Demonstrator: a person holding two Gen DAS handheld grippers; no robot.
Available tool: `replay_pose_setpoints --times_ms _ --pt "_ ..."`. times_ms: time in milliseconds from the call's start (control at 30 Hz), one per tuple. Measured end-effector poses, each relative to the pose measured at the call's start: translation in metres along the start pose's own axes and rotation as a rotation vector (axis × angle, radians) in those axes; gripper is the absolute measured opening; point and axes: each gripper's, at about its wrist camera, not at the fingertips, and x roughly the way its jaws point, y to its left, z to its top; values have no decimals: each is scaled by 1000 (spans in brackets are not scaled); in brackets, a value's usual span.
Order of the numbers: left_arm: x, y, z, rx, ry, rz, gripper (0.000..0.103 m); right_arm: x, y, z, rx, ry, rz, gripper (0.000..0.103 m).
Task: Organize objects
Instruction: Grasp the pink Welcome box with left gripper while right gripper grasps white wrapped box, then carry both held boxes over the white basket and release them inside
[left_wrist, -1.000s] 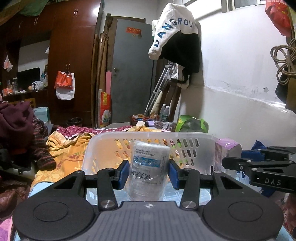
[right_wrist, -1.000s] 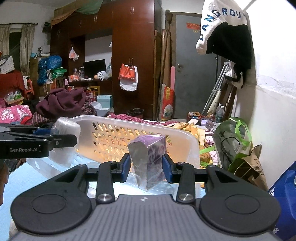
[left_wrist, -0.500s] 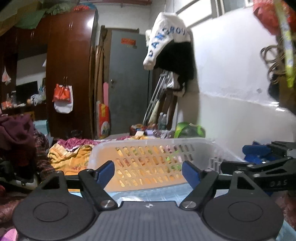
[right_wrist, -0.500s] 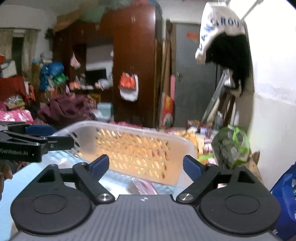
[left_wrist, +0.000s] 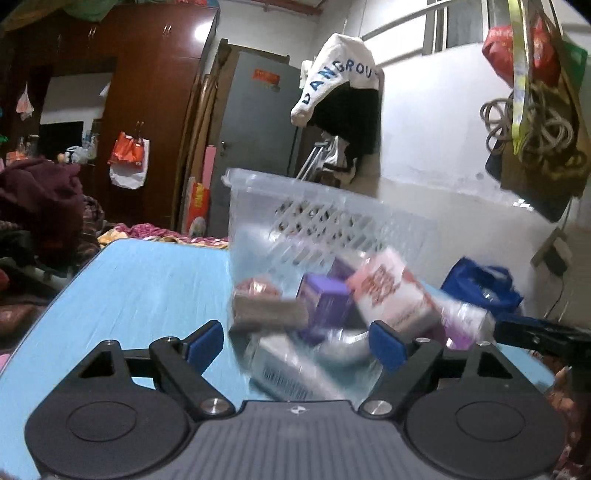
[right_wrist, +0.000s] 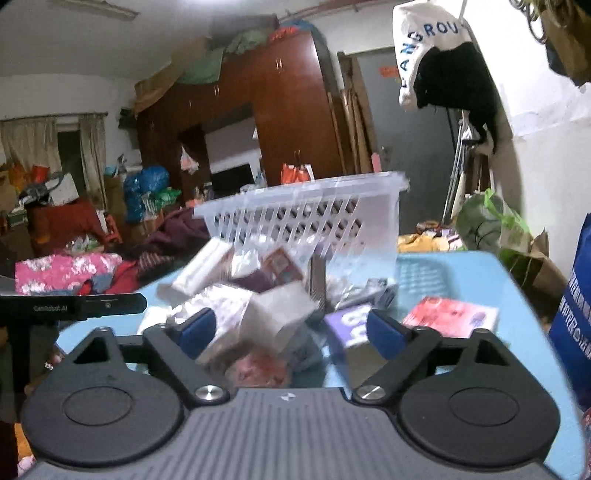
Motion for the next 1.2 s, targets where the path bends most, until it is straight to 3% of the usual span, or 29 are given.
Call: replay_pose_setpoints --times_ms 133,200,367,467,567,633,667,767,1200 --pt "3 -2 -5 3 -3 9 88 13 -7 6 54 -3 18 75" --pt "2 -5 -4 -5 -18 4 88 12 -6 5 55 -10 18 73" --pt "11 -30 12 -6 -41 -90 88 10 0 0 41 -15 25 66" --pt "30 -44 20 -14 9 -137 88 7 6 -6 30 -16 27 63" --pt "49 -50 18 -25 67 -116 88 7 6 -6 32 -11 37 57" --pt "54 -45 17 -69 82 -151 83 8 7 -6 27 -6 37 52" --pt "55 -42 16 -89 88 -171 75 8 6 -6 26 -2 39 44" --pt "52 -37 15 -115 91 -205 64 8 7 -8 18 5 42 44" --pt "42 -20 17 -167 32 -220 61 -4 6 -4 12 -30 35 39"
